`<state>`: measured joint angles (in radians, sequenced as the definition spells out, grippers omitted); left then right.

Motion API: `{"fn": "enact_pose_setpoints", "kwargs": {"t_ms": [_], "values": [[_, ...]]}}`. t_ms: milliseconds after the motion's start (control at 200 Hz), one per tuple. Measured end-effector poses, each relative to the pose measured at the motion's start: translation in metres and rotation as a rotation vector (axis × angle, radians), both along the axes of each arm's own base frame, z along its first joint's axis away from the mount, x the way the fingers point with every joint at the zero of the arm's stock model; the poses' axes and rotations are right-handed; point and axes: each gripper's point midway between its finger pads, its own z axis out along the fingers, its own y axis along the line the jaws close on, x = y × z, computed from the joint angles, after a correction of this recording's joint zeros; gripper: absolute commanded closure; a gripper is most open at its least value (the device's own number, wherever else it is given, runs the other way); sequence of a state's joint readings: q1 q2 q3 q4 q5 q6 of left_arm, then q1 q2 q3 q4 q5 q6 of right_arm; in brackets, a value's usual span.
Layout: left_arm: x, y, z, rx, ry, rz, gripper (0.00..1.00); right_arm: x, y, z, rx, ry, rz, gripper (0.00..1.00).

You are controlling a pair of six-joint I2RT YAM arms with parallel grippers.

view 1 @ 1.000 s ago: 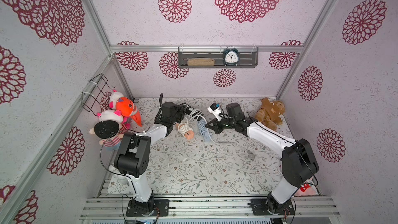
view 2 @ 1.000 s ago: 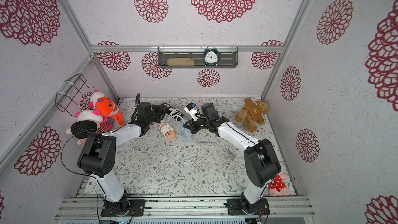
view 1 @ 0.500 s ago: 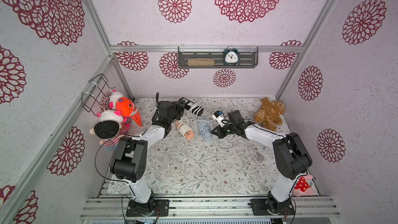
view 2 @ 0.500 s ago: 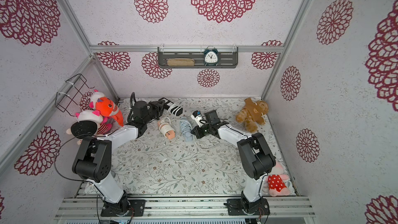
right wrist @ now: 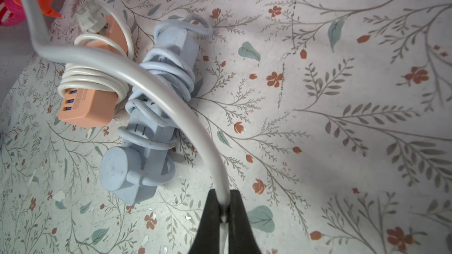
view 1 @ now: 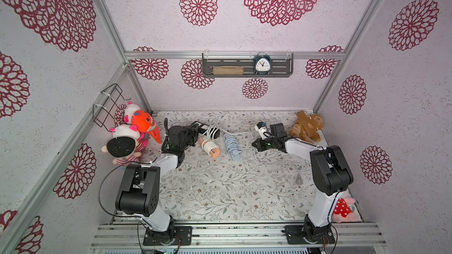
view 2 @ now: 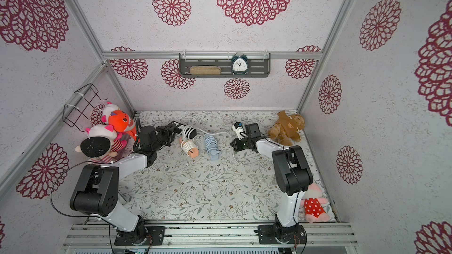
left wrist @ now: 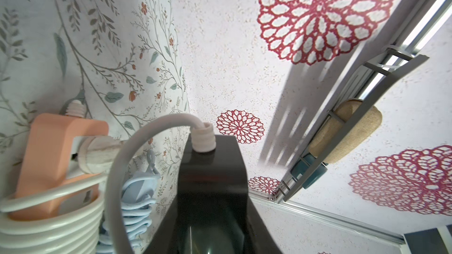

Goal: Unwrap the cord wrapped around the power strip
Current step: Unwrap the power cord from the power strip.

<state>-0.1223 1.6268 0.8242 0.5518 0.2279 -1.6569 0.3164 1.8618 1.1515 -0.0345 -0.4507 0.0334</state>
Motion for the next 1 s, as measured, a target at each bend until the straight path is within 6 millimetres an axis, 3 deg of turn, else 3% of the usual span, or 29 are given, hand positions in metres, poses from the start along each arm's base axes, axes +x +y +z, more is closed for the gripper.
{"fn": "enact_pose_setpoints", "kwargs": {"t_ms": [155, 220, 295, 420, 695, 836, 1001], "values": [[0.001, -0.002, 0.004, 0.003, -0.013, -0.008, 1.00, -0.003, -0.008, -0.007, -0.005, 0.022, -0.007, 1.00], [0.002, -0.004, 0.006, 0.008, -0.018, -0.016, 1.00, -0.006, -0.008, -0.005, 0.009, 0.034, 0.012, 0.75], [0.003, -0.010, 0.012, 0.006, -0.030, -0.033, 1.00, -0.010, -0.003, 0.003, 0.033, 0.035, 0.055, 0.55], [0.012, -0.021, 0.025, 0.027, -0.053, -0.091, 1.00, -0.019, 0.004, 0.027, 0.065, 0.012, 0.133, 0.38], [0.024, -0.051, 0.064, 0.164, -0.106, -0.297, 1.00, -0.019, 0.021, 0.096, 0.127, -0.129, 0.251, 0.33], [0.021, -0.058, 0.071, 0.200, -0.112, -0.348, 1.00, -0.015, 0.033, 0.107, 0.144, -0.153, 0.280, 0.32], [0.015, -0.068, 0.066, 0.224, -0.098, -0.390, 1.00, 0.003, 0.065, 0.110, 0.156, -0.172, 0.327, 0.33]]}}
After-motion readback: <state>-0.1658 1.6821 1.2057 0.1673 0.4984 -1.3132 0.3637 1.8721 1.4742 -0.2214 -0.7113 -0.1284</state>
